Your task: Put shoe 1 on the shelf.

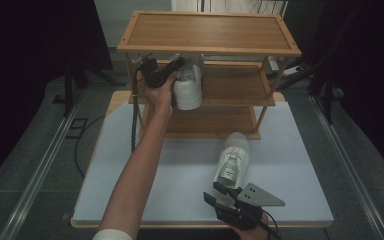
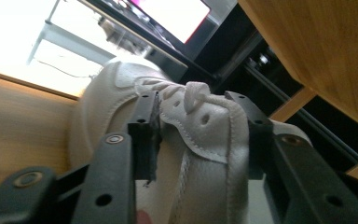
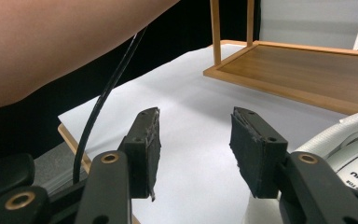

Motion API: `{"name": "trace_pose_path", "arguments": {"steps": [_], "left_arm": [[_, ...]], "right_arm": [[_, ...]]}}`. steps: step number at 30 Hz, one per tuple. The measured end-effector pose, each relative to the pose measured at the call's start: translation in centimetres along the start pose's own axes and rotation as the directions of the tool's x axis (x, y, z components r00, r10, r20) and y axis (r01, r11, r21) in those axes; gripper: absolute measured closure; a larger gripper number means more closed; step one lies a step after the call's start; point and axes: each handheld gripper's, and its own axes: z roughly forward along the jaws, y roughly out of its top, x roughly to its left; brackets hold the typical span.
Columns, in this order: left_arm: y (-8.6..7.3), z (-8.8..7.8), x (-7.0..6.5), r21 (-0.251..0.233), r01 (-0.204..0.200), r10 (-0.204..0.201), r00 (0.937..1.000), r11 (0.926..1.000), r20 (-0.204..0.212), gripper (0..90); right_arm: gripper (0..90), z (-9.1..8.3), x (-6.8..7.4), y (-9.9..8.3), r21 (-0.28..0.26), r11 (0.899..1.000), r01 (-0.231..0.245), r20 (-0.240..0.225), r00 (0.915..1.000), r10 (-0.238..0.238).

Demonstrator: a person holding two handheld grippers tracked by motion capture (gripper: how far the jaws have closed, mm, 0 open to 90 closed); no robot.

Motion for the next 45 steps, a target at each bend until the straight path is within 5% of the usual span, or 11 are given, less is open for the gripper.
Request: {"name": "trace_pose_path", "arguments": {"steps": [1, 3, 4, 7, 10, 18, 21, 33, 37, 40, 45], "left_arm": [[0.0, 0.5, -0.6, -0.046, 0.052, -0.052, 0.9986, 0.9976, -0.009, 54.9], [0.0, 0.5, -0.7, -0.046, 0.042, -0.043, 0.999, 0.998, -0.01, 50.9], [0.0, 0.2, -0.4, -0.013, -0.014, 0.014, 0.9999, 0.9998, -0.001, 48.7], [0.0, 0.1, -0.7, 0.003, -0.055, 0.055, 0.9984, 0.9985, -0.006, 43.8], [0.4, -0.4, -0.9, -0.032, -0.004, 0.005, 0.9991, 0.9995, 0.041, 39.9], [0.0, -1.3, -0.9, -0.001, -0.03, 0.03, 0.9974, 0.9995, 0.065, 38.7], [0.1, -2.4, -0.8, 0.021, -0.06, 0.058, 0.9959, 0.998, 0.069, 38.4], [-0.7, -6.6, -0.8, 0.027, -0.052, 0.049, 0.9927, 0.9983, 0.11, 37.9], [-1.2, -8.2, -0.9, 0.03, -0.11, 0.108, 0.9906, 0.9934, 0.085, 37.8], [-1.4, -9.3, -0.9, 0.035, -0.112, 0.108, 0.9895, 0.9931, 0.096, 37.8], [-1.7, -10.9, -1.0, 0.026, -0.117, 0.113, 0.9864, 0.9928, 0.119, 37.2]], "right_arm": [[52.4, 0.0, 0.0, 0.0, 0.001, 1.0, 0.001, 0.0, 1.0, -0.001], [52.3, 0.0, 0.0, 0.0, 0.003, 1.0, 0.005, 0.005, 1.0, -0.005], [52.3, 0.0, 0.0, 0.0, 0.003, 1.0, 0.006, 0.005, 1.0, -0.006], [52.3, 0.0, 0.0, -0.1, 0.003, 1.0, 0.005, 0.005, 1.0, -0.005], [52.3, 0.1, 0.0, -0.1, 0.007, 1.0, 0.006, 0.007, 1.0, -0.006], [52.2, 0.3, 0.3, -0.2, 0.018, 1.0, 0.01, -0.004, 0.9999, -0.01], [52.2, 0.5, 0.5, -0.3, 0.023, 1.0, 0.014, -0.006, 0.9999, -0.013], [52.2, 1.1, 1.3, -0.6, 0.042, 0.998, 0.036, -0.025, 0.9991, -0.035], [52.3, 1.3, 1.4, -0.7, 0.05, 0.998, 0.041, -0.018, 0.999, -0.04], [54.1, 1.3, 1.4, -0.7, 0.046, 0.998, 0.045, -0.015, 0.9989, -0.045], [69.9, 1.5, 1.7, -0.7, 0.054, 0.993, 0.105, 0.083, 0.9906, -0.109]]}}
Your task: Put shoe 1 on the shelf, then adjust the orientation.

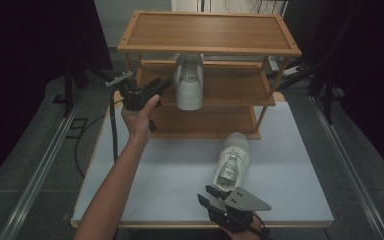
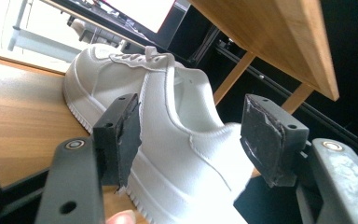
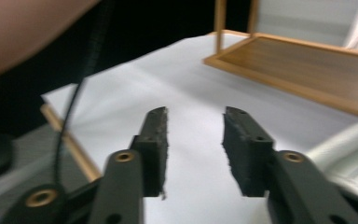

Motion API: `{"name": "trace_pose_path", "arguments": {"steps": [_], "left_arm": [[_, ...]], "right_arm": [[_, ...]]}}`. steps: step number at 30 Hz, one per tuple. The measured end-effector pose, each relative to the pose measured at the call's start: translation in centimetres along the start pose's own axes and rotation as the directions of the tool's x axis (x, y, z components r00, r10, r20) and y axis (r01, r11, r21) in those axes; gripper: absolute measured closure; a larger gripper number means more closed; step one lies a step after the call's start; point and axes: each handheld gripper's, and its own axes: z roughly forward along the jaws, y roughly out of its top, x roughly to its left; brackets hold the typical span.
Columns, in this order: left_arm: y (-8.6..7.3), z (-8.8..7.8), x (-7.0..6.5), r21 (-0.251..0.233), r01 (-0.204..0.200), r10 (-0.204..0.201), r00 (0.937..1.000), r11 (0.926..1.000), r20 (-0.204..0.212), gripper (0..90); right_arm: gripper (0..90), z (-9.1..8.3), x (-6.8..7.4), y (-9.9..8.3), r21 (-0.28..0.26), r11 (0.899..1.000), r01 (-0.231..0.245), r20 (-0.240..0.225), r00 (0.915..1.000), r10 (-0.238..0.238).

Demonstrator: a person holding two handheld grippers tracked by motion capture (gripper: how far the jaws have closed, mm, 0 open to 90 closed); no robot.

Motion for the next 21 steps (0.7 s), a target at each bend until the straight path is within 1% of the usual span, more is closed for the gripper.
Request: {"name": "trace_pose_path", "arguments": {"steps": [1, 2, 3, 4, 7, 8, 9, 10, 11, 12, 16, 17, 18, 19, 20, 21], "left_arm": [[-0.1, -0.3, -0.1, 0.001, -0.002, 0.002, 1.0, 1.0, 0.002, 36.8], [-0.2, -0.6, -0.1, 0.001, -0.002, 0.002, 1.0, 1.0, 0.006, 36.1], [-0.4, -0.9, -0.2, 0.005, -0.004, 0.004, 1.0, 1.0, 0.009, 35.3], [-0.5, -1.2, -0.2, 0.005, -0.005, 0.005, 0.9999, 1.0, 0.01, 34.9], [-0.8, -2.1, -0.2, 0.007, -0.011, 0.011, 0.9998, 0.9999, 0.016, 34.0], [-1.0, -2.4, -0.2, 0.008, -0.011, 0.01, 0.9997, 0.9999, 0.021, 33.6], [-1.1, -2.8, -0.1, 0.008, -0.004, 0.004, 0.9996, 1.0, 0.028, 33.5], [-1.3, -3.2, -0.1, 0.009, -0.005, 0.005, 0.9996, 0.9999, 0.028, 33.3], [-1.5, -3.6, 0.0, 0.008, -0.006, 0.006, 0.9996, 0.9999, 0.027, 33.0], [-1.7, -4.0, 0.0, 0.006, -0.006, 0.005, 0.9997, 1.0, 0.025, 32.9], [-2.7, -5.8, 0.1, 0.001, -0.018, 0.018, 0.9997, 0.9998, 0.015, 32.9], [-3.0, -6.3, 0.1, -0.005, -0.037, 0.037, 0.9993, 0.9993, -0.003, 32.9], [-3.4, -6.8, 0.0, -0.01, -0.063, 0.063, 0.9976, 0.998, -0.029, 33.5], [-3.8, -7.3, 0.0, -0.006, -0.077, 0.077, 0.9964, 0.997, -0.036, 33.9], [-4.2, -7.8, 0.0, -0.003, -0.077, 0.077, 0.9965, 0.9971, -0.033, 33.8], [-4.7, -8.2, 0.0, 0.001, -0.076, 0.076, 0.9966, 0.9971, -0.033, 33.6]], "right_arm": [[72.9, 0.1, 0.2, 0.0, 0.012, 0.999, 0.031, 0.041, 0.9986, -0.032], [75.8, 0.3, 0.4, 0.0, 0.034, 0.997, 0.069, 0.073, 0.9947, -0.072], [79.1, 0.5, 0.7, -0.1, 0.059, 0.994, 0.096, 0.096, 0.9902, -0.101], [81.0, 0.8, 0.9, -0.2, 0.072, 0.991, 0.109, 0.11, 0.987, -0.117], [84.7, 1.7, 1.3, -0.6, 0.094, 0.988, 0.121, 0.11, 0.9852, -0.131], [85.4, 1.9, 1.5, -0.7, 0.095, 0.987, 0.133, 0.12, 0.9823, -0.144], [86.1, 2.2, 1.6, -0.9, 0.101, 0.983, 0.154, 0.14, 0.9759, -0.167], [86.6, 2.4, 1.6, -1.1, 0.115, 0.978, 0.174, 0.165, 0.9675, -0.192], [87.1, 2.6, 1.6, -1.3, 0.127, 0.974, 0.187, 0.183, 0.9609, -0.208], [87.4, 2.7, 1.6, -1.4, 0.138, 0.973, 0.188, 0.197, 0.957, -0.213], [88.3, 3.0, 1.4, -2.2, 0.192, 0.96, 0.203, 0.253, 0.935, -0.249], [88.7, 3.1, 1.3, -2.5, 0.2, 0.957, 0.208, 0.269, 0.9279, -0.258], [89.8, 3.0, 1.1, -2.7, 0.207, 0.955, 0.213, 0.278, 0.9228, -0.267], [89.8, 2.9, 1.1, -2.9, 0.202, 0.955, 0.215, 0.276, 0.9235, -0.266], [89.8, 2.8, 1.1, -3.0, 0.208, 0.953, 0.219, 0.28, 0.9205, -0.273], [89.8, 2.7, 1.2, -3.1, 0.213, 0.95, 0.229, 0.286, 0.9149, -0.285]]}}
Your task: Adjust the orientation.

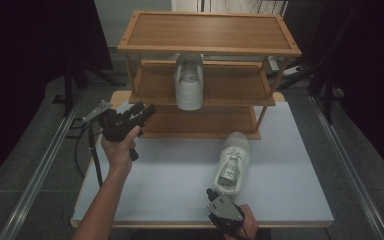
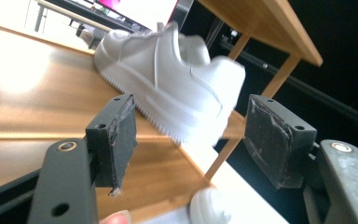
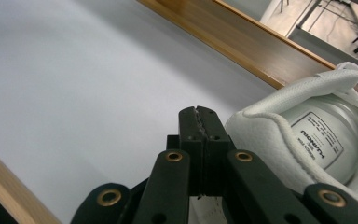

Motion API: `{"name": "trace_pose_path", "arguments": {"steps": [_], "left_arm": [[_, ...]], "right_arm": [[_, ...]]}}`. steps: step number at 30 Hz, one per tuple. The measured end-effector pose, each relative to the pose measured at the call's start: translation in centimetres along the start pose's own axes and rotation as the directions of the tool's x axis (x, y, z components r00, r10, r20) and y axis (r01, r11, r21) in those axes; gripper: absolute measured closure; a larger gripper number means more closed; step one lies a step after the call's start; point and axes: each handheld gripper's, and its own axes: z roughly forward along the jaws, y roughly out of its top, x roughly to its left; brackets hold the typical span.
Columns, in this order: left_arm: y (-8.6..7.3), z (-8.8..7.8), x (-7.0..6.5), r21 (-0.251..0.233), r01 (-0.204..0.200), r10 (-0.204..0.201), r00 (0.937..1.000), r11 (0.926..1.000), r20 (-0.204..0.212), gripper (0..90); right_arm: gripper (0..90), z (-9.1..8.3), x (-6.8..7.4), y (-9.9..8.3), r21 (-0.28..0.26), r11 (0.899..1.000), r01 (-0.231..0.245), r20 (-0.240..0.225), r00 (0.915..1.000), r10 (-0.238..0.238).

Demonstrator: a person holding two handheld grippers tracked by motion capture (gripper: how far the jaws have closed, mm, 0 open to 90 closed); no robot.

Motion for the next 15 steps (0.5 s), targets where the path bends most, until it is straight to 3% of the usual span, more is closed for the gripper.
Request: {"name": "trace_pose_path", "arguments": {"steps": [8, 15], "left_arm": [[-3.9, -2.4, 0.6, 0.091, 0.001, -0.004, 0.9994, 0.9959, 0.034, 32.8], [-6.9, -3.6, 1.2, 0.161, 0.023, -0.032, 0.998, 0.9867, 0.054, 33.1]], "right_arm": [[89.7, -1.8, -1.0, -1.4, -0.003, 0.999, -0.035, 0.018, 0.9992, 0.035], [89.5, -3.7, -3.0, -3.1, 0.003, 0.996, -0.089, 0.033, 0.9955, 0.089]]}}
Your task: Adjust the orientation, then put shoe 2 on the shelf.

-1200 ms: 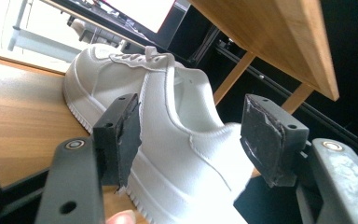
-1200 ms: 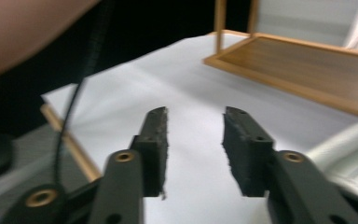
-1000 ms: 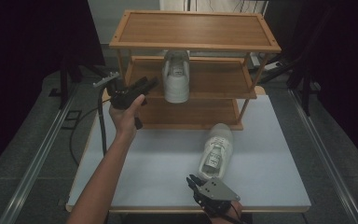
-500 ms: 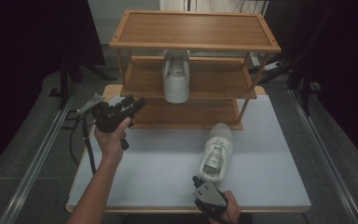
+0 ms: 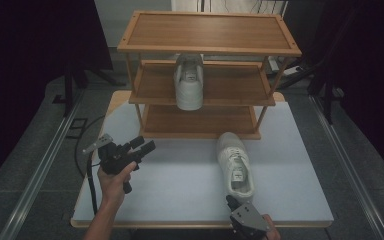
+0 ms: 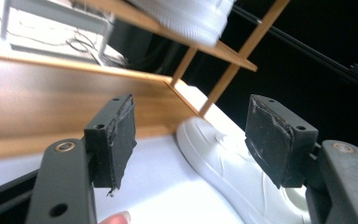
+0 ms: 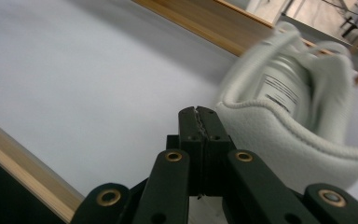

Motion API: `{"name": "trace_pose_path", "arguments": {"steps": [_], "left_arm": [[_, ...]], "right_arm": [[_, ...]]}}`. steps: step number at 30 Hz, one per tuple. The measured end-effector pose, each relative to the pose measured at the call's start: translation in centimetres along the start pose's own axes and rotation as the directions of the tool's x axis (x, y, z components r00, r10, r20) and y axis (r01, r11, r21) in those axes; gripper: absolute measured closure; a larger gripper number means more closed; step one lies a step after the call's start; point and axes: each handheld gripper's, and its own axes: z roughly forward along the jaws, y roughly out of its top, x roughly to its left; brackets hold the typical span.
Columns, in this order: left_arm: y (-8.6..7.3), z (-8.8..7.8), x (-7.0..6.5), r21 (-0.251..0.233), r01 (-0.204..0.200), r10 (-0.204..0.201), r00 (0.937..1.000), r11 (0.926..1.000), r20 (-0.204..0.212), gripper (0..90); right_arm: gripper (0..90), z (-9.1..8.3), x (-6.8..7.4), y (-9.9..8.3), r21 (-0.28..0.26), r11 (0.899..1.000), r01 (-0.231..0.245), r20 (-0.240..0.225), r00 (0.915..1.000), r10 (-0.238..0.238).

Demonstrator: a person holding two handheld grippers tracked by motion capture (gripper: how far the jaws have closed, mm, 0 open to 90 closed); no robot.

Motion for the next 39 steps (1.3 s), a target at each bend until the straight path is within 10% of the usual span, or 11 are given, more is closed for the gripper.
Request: {"name": "trace_pose_path", "arguments": {"steps": [10, 23, 30, 39], "left_arm": [[-1.9, -0.5, 0.0, 0.063, -0.002, 0.004, 0.9995, 0.998, -0.03, 33.5], [-2.7, -0.7, 0.6, 0.082, 0.032, -0.028, 0.9987, 0.9961, -0.041, 33.7], [-2.9, -0.8, 0.7, 0.08, 0.05, -0.048, 0.9985, 0.9955, -0.027, 33.6], [-4.0, 0.0, 0.5, 0.105, 0.065, -0.063, 0.9978, 0.9923, -0.02, 33.8]], "right_arm": [[82.0, -1.6, -2.6, -1.3, -0.046, 0.996, -0.082, -0.045, 0.9958, 0.08], [55.1, -1.2, -8.4, 3.4, -0.205, 0.966, -0.157, -0.082, 0.9864, 0.143], [45.7, 2.1, -12.5, 4.3, -0.153, 0.947, -0.282, -0.171, 0.9517, 0.255], [43.3, 5.7, -13.7, 3.2, -0.053, 0.942, -0.33, -0.229, 0.9226, 0.311]]}}
